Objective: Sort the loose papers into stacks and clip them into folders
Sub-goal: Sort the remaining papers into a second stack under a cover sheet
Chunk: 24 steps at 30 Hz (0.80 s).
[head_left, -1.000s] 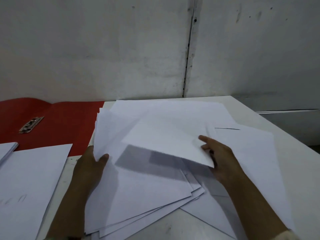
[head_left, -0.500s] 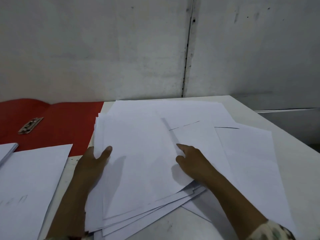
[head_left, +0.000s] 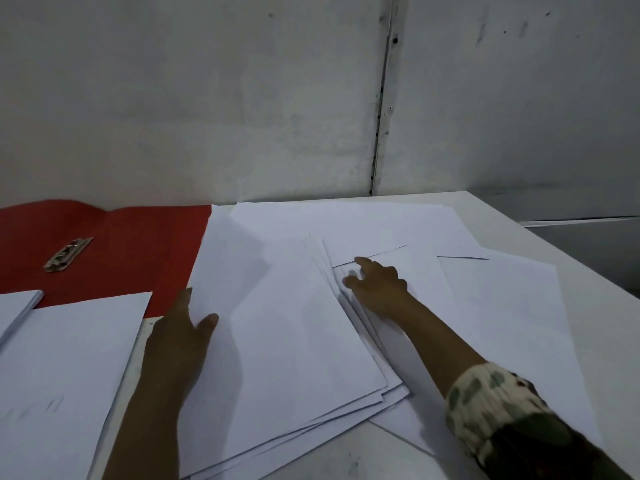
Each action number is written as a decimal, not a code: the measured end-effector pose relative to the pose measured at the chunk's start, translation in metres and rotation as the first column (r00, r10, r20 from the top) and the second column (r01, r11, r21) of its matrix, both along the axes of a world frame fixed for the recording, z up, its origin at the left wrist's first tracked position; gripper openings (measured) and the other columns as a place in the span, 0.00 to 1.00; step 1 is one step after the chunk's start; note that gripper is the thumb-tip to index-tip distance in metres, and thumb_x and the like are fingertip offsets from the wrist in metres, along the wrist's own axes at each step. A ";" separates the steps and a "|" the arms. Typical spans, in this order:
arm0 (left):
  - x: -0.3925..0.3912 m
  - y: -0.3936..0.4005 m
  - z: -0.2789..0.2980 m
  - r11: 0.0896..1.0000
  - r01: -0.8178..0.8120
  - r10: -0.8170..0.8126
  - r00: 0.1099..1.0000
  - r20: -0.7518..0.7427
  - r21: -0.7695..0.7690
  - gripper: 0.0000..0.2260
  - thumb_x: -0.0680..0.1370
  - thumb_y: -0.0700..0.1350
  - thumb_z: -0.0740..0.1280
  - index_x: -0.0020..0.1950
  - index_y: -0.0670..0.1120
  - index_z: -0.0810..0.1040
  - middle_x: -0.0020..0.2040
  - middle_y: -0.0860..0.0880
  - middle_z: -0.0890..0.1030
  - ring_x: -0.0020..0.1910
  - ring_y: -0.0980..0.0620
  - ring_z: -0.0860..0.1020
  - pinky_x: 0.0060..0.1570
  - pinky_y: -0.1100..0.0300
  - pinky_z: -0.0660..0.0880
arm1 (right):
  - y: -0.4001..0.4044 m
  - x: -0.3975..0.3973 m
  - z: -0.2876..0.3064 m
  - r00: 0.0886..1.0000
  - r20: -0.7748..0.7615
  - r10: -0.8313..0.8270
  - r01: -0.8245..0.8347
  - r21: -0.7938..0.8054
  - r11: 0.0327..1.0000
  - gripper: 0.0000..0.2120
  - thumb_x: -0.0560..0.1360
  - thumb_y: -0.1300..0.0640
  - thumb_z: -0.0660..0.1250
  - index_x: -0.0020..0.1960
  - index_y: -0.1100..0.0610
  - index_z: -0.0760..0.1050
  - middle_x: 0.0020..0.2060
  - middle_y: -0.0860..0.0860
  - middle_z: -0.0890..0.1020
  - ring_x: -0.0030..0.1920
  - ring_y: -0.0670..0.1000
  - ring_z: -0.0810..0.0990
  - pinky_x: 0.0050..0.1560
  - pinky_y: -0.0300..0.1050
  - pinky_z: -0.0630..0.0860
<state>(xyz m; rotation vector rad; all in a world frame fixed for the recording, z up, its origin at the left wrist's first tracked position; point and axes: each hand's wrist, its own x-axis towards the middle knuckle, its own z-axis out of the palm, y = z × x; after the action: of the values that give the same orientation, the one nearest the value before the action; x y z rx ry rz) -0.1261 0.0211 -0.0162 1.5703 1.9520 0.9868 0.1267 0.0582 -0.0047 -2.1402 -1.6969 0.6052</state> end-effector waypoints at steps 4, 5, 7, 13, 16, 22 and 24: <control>-0.001 0.003 0.001 1.000 0.011 -0.011 1.000 -0.016 -0.004 0.21 0.76 0.41 0.65 0.69 0.43 0.68 0.63 0.40 0.76 0.60 0.39 0.74 0.58 0.50 0.69 | 0.019 -0.009 -0.005 0.999 0.042 0.020 -0.022 0.030 0.999 0.25 0.78 0.48 0.56 0.74 0.46 0.58 0.71 0.52 0.66 0.71 0.57 0.62 0.68 0.50 0.60; -0.001 0.004 0.002 1.000 0.010 -0.010 1.000 -0.014 -0.011 0.21 0.76 0.41 0.65 0.69 0.44 0.68 0.63 0.40 0.76 0.61 0.39 0.74 0.58 0.50 0.69 | 0.023 -0.011 -0.006 0.999 0.024 0.025 -0.026 0.033 0.999 0.25 0.77 0.48 0.56 0.74 0.45 0.58 0.71 0.51 0.67 0.70 0.57 0.63 0.67 0.50 0.60; 0.000 0.004 0.002 0.999 0.010 -0.010 1.000 0.001 -0.031 0.21 0.77 0.41 0.65 0.70 0.44 0.67 0.63 0.39 0.75 0.61 0.38 0.73 0.60 0.48 0.69 | 0.032 -0.014 -0.009 0.999 -0.023 0.028 -0.027 0.039 0.999 0.26 0.77 0.48 0.56 0.74 0.43 0.55 0.69 0.51 0.69 0.69 0.57 0.65 0.67 0.50 0.61; -0.001 0.003 0.002 0.999 0.017 -0.016 0.999 0.031 -0.043 0.22 0.77 0.41 0.65 0.71 0.44 0.66 0.64 0.39 0.75 0.61 0.38 0.74 0.62 0.46 0.69 | 0.045 -0.023 -0.020 1.000 -0.002 0.014 -0.014 -0.004 1.000 0.18 0.77 0.46 0.50 0.65 0.48 0.64 0.64 0.52 0.72 0.73 0.53 0.58 0.70 0.56 0.52; -0.002 0.001 0.003 0.999 0.025 -0.024 0.999 0.030 -0.029 0.21 0.77 0.41 0.64 0.70 0.44 0.67 0.64 0.40 0.75 0.62 0.39 0.73 0.61 0.48 0.68 | 0.043 -0.021 -0.020 0.975 -0.200 -0.103 0.139 0.180 0.974 0.21 0.78 0.50 0.54 0.71 0.51 0.63 0.62 0.53 0.74 0.66 0.53 0.70 0.66 0.50 0.62; -0.005 0.000 0.007 0.999 -0.019 0.018 0.999 -0.027 -0.037 0.23 0.78 0.45 0.62 0.73 0.46 0.62 0.69 0.43 0.71 0.66 0.39 0.69 0.63 0.48 0.66 | 0.026 0.011 -0.018 0.484 -0.849 -0.213 0.740 0.267 0.618 0.28 0.73 0.65 0.67 0.72 0.57 0.65 0.68 0.56 0.70 0.66 0.53 0.71 0.66 0.49 0.72; -0.005 0.000 0.007 0.999 -0.027 0.025 0.998 -0.049 -0.035 0.23 0.78 0.45 0.62 0.73 0.47 0.62 0.68 0.43 0.71 0.66 0.39 0.70 0.62 0.48 0.67 | 0.020 0.028 -0.015 0.368 -0.909 -0.196 0.842 0.236 0.486 0.29 0.73 0.69 0.65 0.72 0.57 0.65 0.67 0.55 0.70 0.61 0.53 0.74 0.54 0.44 0.80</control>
<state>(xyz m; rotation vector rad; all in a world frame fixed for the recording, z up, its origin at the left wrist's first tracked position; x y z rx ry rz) -0.1310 0.0209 -0.0095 1.5667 2.0162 0.9266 0.1544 0.0784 -0.0192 -1.3408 -0.3994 0.4612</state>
